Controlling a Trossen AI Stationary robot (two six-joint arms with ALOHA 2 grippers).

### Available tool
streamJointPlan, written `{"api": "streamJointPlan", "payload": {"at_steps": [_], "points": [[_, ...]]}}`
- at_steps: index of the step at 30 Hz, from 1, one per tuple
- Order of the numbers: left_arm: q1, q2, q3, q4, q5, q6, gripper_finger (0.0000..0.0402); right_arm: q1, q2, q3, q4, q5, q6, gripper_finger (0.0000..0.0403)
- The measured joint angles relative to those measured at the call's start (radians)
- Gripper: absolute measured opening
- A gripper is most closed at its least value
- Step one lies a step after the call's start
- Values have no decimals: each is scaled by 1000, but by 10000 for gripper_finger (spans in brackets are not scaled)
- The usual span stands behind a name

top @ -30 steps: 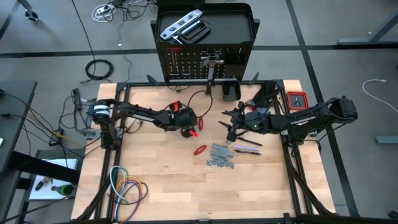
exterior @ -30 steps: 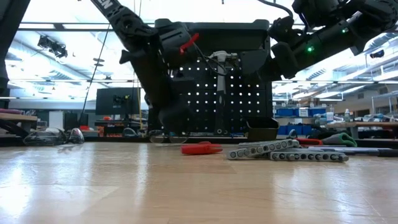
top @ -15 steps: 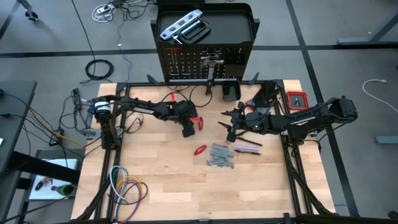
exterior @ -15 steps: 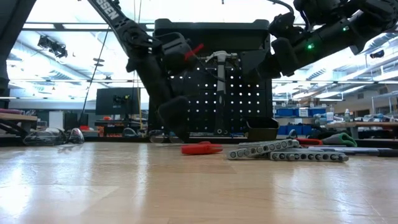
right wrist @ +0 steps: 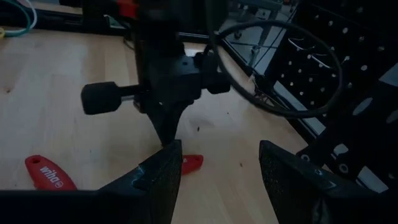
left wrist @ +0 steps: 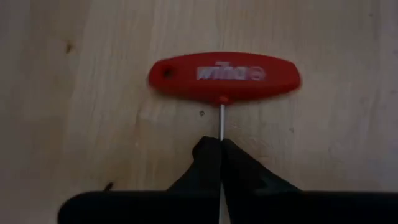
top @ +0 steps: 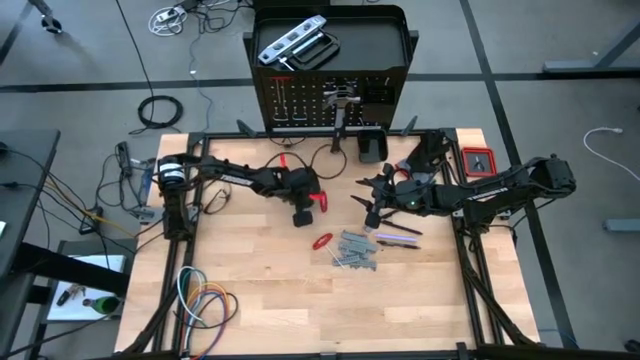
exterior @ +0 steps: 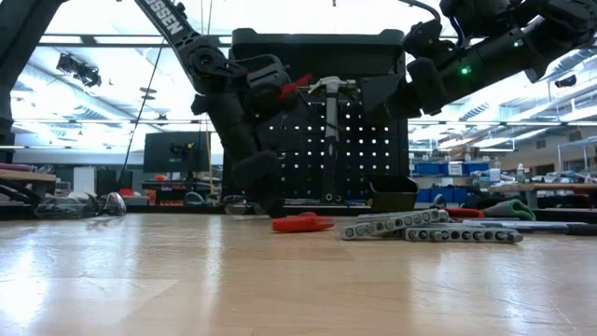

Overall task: Hang tools onto peg board
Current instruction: Hang the top allen wrench onto the peg board

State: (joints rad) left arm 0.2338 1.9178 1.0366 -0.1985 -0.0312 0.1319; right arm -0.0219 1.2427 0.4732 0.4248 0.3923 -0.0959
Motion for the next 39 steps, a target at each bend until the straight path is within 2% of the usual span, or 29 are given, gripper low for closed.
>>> {"api": "streamJointPlan", "payload": {"at_steps": [2,6,10,12,14,16,21,31,35,39], "points": [[-30,-14,-3,13,-57,0,4,0,0,0,1,0,-5,219],[-95,-65,-11,45,-278,1,2,-1,0,0,-1,1,-11,219],[-126,-191,-1,70,-397,-3,1,-1,-1,0,-25,-1,36,219],[-150,-228,-4,59,-421,-8,1,-11,-3,0,-27,-56,97,219],[-185,-255,-7,71,-456,4,1,-34,-2,0,-16,-170,168,219],[-223,-279,-6,122,-534,55,1,-56,1,0,25,-263,232,219],[-302,-265,-6,203,-739,194,0,-68,1,0,139,-307,307,219],[-347,-243,-4,492,-836,387,0,-80,1,0,217,-307,279,219],[-353,-240,-9,576,-819,481,0,-81,1,0,232,-308,269,219],[-352,-240,-9,599,-807,492,0,-81,1,0,264,-305,219,219]]}}
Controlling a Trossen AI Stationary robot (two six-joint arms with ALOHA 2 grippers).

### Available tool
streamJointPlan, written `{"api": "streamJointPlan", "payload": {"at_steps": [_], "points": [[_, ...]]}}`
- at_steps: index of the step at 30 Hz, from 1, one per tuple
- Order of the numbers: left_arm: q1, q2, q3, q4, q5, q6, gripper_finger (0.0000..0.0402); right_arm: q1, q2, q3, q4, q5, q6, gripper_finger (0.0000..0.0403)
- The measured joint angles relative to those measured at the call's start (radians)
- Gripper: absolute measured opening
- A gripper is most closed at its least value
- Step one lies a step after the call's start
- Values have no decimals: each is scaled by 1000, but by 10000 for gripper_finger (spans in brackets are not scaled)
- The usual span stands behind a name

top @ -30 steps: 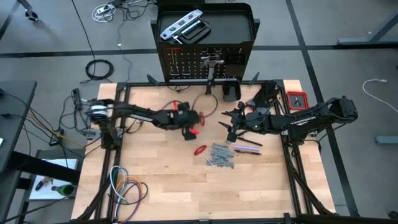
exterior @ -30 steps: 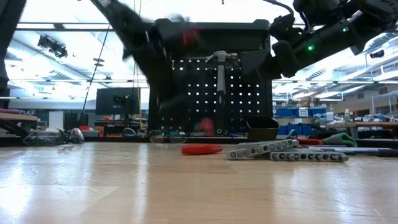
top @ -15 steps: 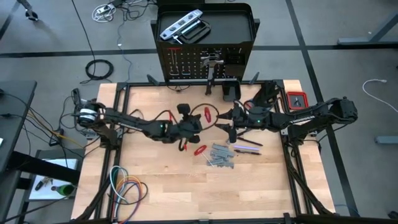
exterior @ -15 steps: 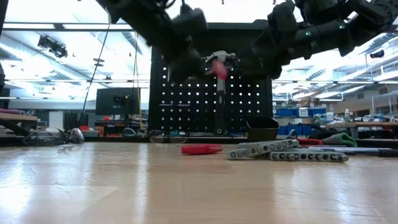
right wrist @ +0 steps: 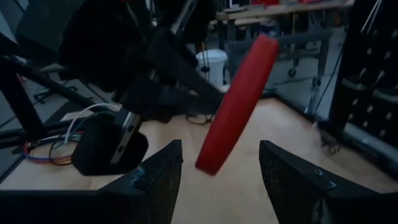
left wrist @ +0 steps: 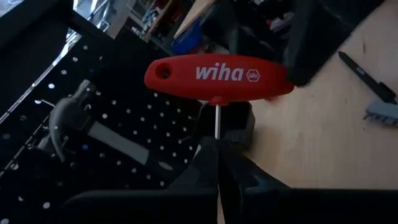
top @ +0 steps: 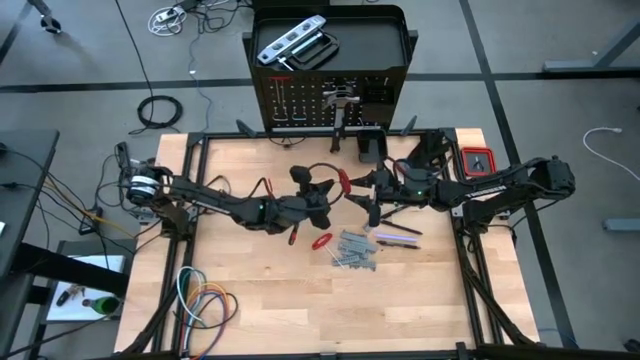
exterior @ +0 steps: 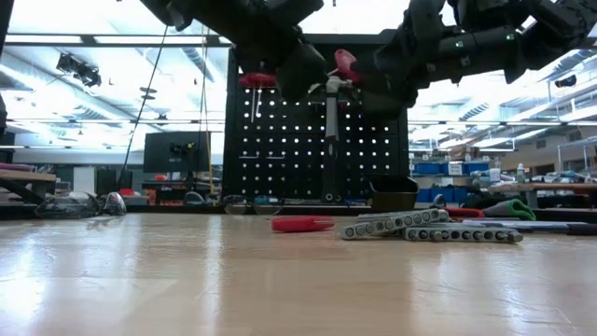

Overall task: Hang tools onto peg board
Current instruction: Hang the top allen wrench onto the peg board

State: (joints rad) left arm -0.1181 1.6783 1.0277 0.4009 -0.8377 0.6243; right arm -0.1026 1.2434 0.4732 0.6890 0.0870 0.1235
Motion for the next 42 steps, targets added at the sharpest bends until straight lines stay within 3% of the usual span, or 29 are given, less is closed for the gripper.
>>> {"api": "streamJointPlan", "payload": {"at_steps": [7,17,21,25,31,36,42], "points": [[0,0,0,8,71,-19,0,0,0,17,40,23,-78,192],[1,-1,0,51,104,-19,0,1,0,58,-11,17,-153,70],[1,-1,0,49,105,-23,1,1,0,59,-18,16,-157,71],[5,-1,0,43,79,-155,12,1,0,61,-29,17,-165,71],[11,-40,17,-104,65,-287,81,-1,0,61,-49,50,-171,71],[14,-39,30,-201,45,-270,139,0,0,60,-60,80,-169,71],[41,-37,31,-319,85,-339,150,0,0,60,-60,79,-169,71]]}}
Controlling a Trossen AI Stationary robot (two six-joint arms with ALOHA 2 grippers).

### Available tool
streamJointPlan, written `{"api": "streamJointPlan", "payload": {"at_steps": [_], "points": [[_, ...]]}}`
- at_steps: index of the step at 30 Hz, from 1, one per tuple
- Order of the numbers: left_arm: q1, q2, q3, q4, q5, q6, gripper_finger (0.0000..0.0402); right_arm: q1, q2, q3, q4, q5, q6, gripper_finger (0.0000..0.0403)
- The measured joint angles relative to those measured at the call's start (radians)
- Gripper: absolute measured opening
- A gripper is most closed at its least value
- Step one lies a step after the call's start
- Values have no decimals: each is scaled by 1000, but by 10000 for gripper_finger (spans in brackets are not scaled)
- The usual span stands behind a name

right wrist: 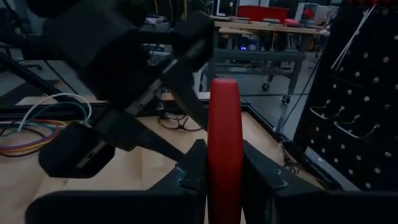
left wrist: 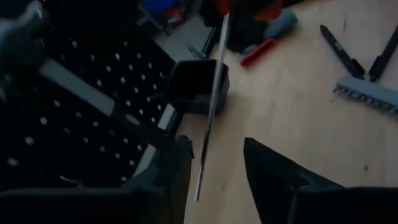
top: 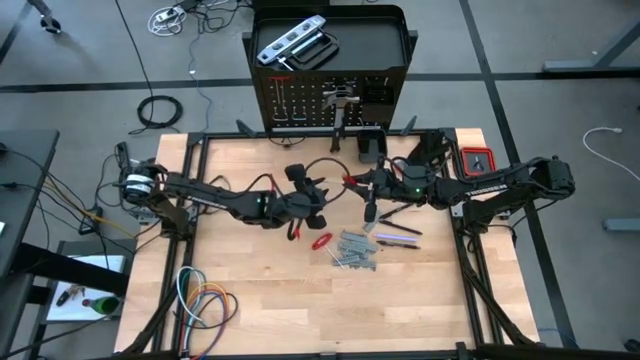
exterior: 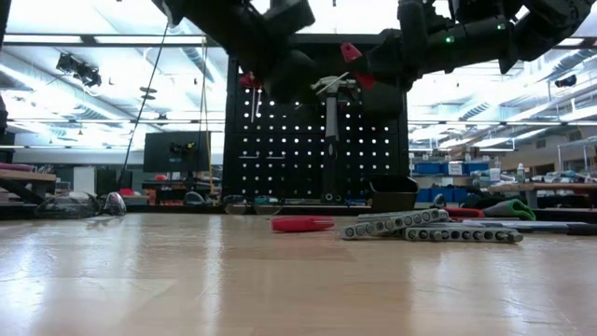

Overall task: Hang tools onto peg board
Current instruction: Hang the top allen wrench onto the peg board

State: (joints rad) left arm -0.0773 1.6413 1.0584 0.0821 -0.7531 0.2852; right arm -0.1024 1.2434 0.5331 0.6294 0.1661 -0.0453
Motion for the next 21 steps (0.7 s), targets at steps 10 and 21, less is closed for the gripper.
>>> {"api": "streamJointPlan", "payload": {"at_steps": [10,21], "points": [[39,4,0,1,45,-25,54,2,0,0,0,-2,0,71],[40,5,0,40,45,-61,2,2,0,0,-1,61,47,191]]}}
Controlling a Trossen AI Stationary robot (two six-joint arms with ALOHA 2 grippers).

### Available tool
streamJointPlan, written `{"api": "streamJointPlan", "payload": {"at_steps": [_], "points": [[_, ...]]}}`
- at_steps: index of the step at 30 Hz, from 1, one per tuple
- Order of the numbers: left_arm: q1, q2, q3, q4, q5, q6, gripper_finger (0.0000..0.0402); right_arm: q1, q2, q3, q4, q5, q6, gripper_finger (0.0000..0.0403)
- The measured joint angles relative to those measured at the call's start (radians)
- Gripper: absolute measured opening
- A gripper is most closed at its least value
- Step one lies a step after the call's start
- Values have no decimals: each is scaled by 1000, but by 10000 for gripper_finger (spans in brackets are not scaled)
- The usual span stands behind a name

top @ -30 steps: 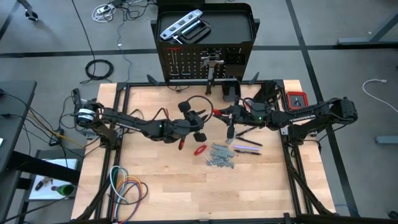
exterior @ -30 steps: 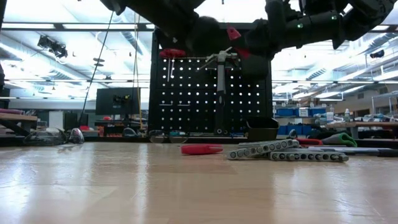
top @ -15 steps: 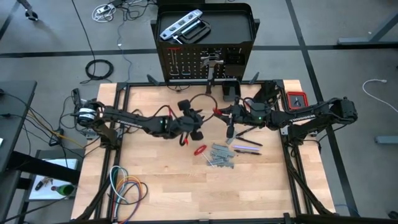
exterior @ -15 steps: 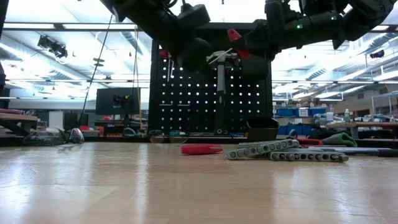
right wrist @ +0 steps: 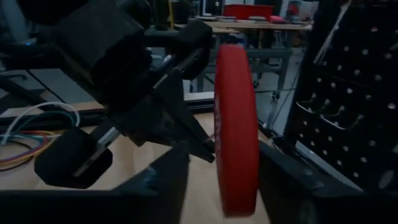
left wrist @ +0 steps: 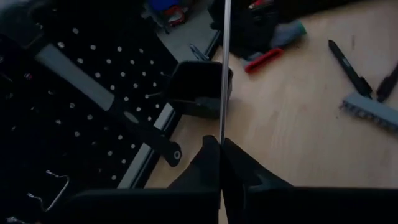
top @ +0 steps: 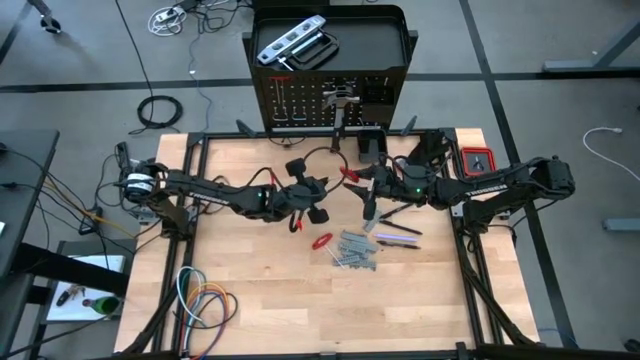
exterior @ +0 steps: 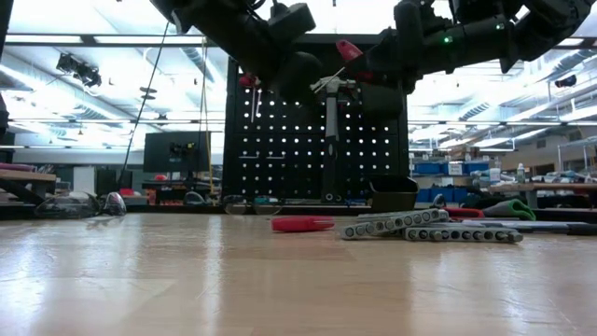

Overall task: Hang tools onto peg board
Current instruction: Hang the top allen wrench onto the peg board

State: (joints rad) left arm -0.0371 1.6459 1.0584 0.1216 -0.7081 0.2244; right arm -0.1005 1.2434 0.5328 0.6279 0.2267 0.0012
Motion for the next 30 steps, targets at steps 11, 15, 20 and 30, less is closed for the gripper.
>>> {"api": "streamJointPlan", "payload": {"at_steps": [11,15,20,30], "points": [[144,-8,-199,283,51,-119,1,2,-181,0,-221,100,-31,280],[228,-13,-212,374,89,-193,1,-7,-202,0,-265,105,-21,269],[305,-13,-205,498,96,-204,0,-15,-155,-1,-296,105,-4,255],[422,-13,-199,655,107,-203,0,-15,-79,-1,-255,97,-3,247]]}}
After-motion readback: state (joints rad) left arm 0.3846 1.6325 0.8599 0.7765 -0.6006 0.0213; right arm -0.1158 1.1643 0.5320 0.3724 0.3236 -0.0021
